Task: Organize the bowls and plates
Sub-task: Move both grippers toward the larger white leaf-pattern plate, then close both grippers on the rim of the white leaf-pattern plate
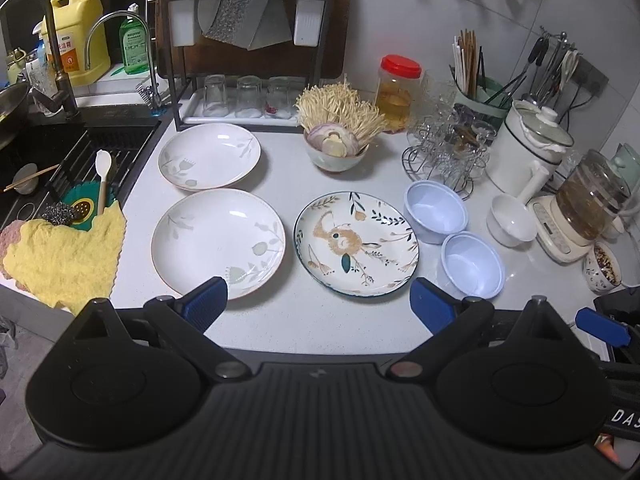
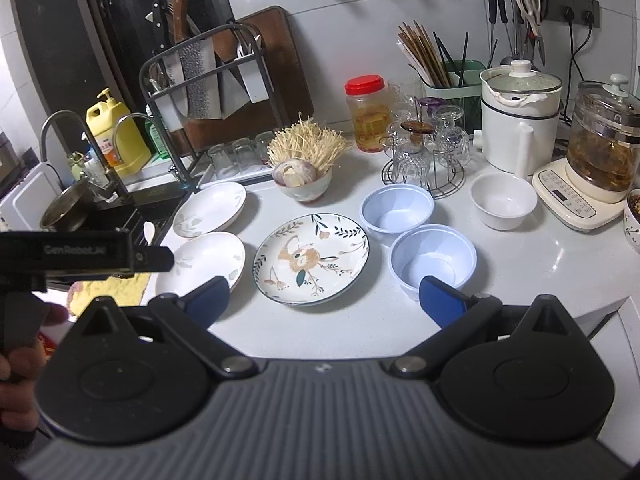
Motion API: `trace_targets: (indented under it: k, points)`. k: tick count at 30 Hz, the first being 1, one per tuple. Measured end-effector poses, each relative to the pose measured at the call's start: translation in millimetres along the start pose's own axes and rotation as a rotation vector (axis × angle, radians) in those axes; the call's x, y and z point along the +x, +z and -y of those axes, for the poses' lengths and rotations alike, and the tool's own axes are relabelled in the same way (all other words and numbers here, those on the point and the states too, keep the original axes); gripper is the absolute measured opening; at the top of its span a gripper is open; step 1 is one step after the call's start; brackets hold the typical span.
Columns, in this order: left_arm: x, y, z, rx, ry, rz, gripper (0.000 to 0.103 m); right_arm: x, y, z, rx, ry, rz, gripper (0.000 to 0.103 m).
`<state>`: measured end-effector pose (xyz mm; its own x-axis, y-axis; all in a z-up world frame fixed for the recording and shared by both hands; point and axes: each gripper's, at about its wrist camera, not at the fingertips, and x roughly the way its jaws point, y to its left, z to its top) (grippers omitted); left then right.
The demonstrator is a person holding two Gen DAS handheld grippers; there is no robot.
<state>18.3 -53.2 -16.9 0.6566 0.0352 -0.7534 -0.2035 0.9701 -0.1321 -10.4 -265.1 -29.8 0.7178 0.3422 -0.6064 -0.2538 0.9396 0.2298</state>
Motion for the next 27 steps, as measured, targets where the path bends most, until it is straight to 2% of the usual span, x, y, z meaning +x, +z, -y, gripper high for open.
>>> trace_targets:
  k: [9, 12, 15, 21, 24, 27]
  points:
    - [26.5, 7.2, -26.4, 0.003, -0.027, -0.042, 0.099, 15.4, -3.5, -11.7, 0.040, 0.010, 0.005, 0.103]
    - [37.6, 14.6, -44.8, 0.001, -0.061, -0.036, 0.099, 27.4, -6.7, -28.7, 0.019, -0.013, 0.004, 0.102]
    - [49.1, 26.8, -66.7, 0.003, -0.081, -0.045, 0.099, 40.9, -6.6, -43.2, 0.054, -0.010, -0.012, 0.100]
    - [75.9, 47.1, -110.9, 0.035, -0.098, -0.066, 0.099, 70.8, -2.7, -73.8, 0.075, -0.053, -0.028, 0.099]
    - [90.4, 53.8, -132.4, 0.054, -0.129, -0.077, 0.099, 86.4, -3.6, -87.5, 0.089, -0.051, -0.038, 0.094]
    - [103.6, 58.8, -152.0, 0.077, -0.120, -0.068, 0.099, 102.9, -5.4, -100.1, 0.103, -0.045, -0.063, 0.093]
